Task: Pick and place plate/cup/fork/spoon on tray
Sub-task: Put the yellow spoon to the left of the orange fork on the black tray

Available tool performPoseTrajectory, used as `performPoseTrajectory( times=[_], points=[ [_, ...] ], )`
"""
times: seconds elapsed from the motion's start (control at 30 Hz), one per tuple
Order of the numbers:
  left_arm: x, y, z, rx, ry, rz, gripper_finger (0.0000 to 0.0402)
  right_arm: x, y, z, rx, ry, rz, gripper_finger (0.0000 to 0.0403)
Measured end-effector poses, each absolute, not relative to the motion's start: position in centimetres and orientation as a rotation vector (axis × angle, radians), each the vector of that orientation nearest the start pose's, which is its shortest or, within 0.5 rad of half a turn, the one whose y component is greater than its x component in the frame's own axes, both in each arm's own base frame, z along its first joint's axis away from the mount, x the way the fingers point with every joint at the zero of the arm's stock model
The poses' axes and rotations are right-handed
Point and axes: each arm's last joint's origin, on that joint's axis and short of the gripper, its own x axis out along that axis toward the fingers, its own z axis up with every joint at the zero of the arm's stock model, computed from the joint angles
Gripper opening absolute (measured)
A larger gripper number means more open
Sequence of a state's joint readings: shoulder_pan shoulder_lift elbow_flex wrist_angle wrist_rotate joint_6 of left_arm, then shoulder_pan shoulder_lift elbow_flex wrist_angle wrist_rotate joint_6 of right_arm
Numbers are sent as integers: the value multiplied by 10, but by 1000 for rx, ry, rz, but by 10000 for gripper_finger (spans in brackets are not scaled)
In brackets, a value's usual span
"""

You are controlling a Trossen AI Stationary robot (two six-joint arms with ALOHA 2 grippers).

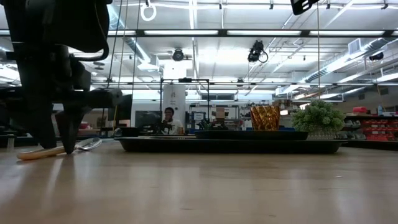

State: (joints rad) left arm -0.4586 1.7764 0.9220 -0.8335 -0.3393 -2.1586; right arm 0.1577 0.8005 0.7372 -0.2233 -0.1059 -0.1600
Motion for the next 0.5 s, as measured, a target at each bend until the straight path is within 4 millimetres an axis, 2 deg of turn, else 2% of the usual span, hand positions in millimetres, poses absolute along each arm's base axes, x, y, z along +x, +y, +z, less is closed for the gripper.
performPoseTrajectory(
  times=[0.3, 0.5],
  points=[
    [248, -111, 124, -1050, 860, 1382, 110, 175, 31, 311, -165, 260, 284, 8],
    [247, -111, 124, -1015, 885, 1371, 62, 175, 31, 311, -165, 260, 284, 8]
  ],
)
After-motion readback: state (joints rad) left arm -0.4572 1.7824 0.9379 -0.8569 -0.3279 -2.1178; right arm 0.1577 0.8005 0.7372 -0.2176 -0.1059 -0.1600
